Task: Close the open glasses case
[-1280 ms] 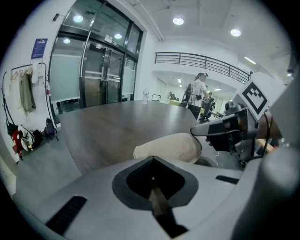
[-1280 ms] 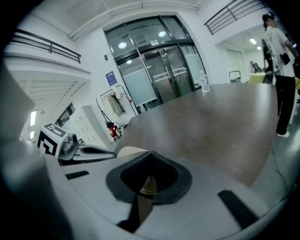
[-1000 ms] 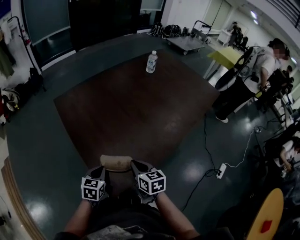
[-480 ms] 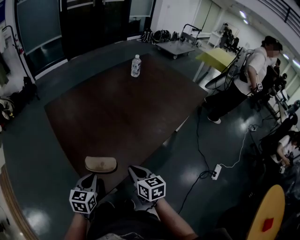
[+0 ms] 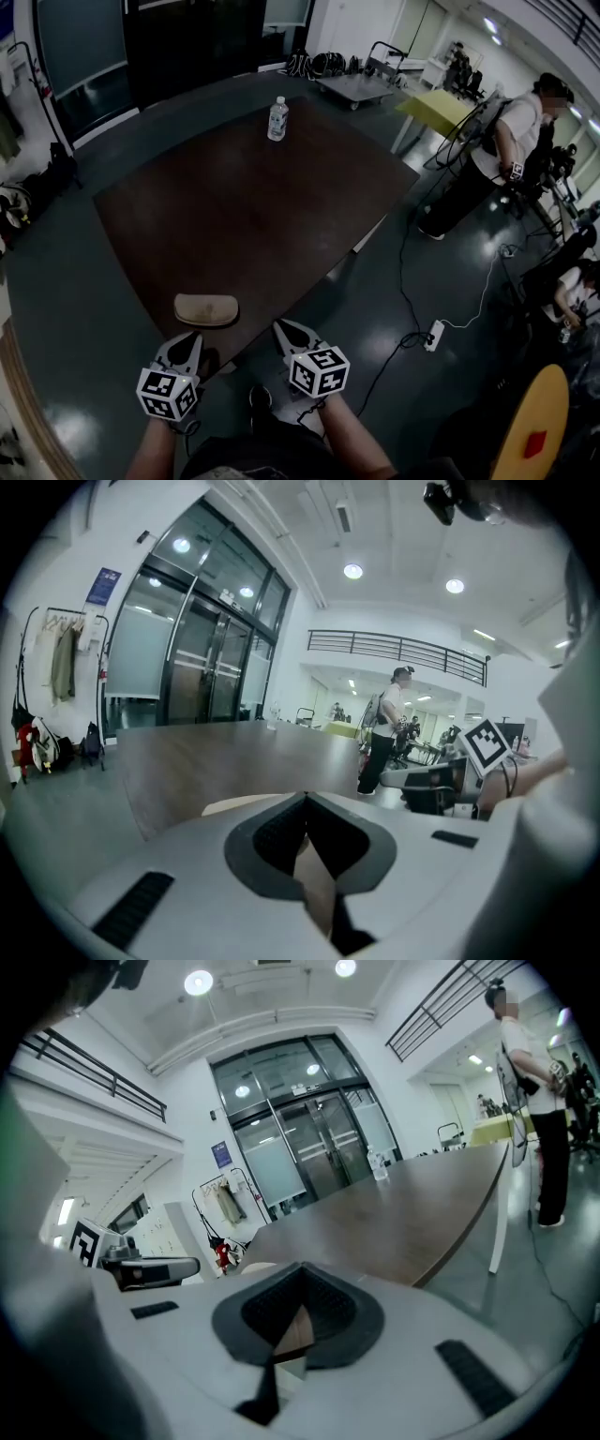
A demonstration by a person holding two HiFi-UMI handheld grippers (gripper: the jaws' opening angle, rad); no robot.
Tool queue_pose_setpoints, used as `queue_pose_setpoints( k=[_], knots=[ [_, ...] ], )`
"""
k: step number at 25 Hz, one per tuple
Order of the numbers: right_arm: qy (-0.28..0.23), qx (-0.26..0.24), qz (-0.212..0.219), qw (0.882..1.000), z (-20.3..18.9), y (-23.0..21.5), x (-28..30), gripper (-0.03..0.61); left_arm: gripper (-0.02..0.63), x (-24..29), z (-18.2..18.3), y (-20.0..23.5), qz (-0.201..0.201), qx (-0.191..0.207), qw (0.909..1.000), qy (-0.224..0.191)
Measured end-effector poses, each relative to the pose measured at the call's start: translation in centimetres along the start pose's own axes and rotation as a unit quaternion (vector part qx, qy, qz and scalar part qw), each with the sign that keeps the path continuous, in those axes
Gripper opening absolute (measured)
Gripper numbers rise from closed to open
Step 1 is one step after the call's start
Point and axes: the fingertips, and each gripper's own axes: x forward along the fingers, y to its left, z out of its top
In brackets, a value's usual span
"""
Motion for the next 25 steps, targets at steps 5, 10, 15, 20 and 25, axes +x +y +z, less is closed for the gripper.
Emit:
queue_pose_setpoints(
  k=[5,10,15,20,25],
  knots=[
    [-0.018,0.000,-0.013,1.000,-1.1,3.2,-2.5,-0.012,0.009,-4.6,-0.6,0.1,0.004,-0.003,0.9998,-0.021],
    [-0.017,-0.028,-0.013,0.999,-3.9,8.1,-6.0,-0.012,0.009,-11.0,-3.3,-1.0,0.006,-0.006,0.9997,-0.022],
    [-0.031,-0.043,-0.013,0.998,-6.3,13.7,-10.7,-0.012,0.009,-17.8,-6.2,-1.9,0.010,-0.017,0.9995,-0.025],
    [-0.038,-0.058,-0.006,0.998,-9.2,17.5,-15.6,-0.012,0.009,-22.6,-7.6,-4.2,0.005,-0.014,0.9991,-0.039],
    [-0.055,-0.071,-0.012,0.996,-10.3,20.5,-19.3,-0.012,0.009,-26.6,-7.9,-6.4,-0.010,-0.010,0.9982,-0.058]
  ],
)
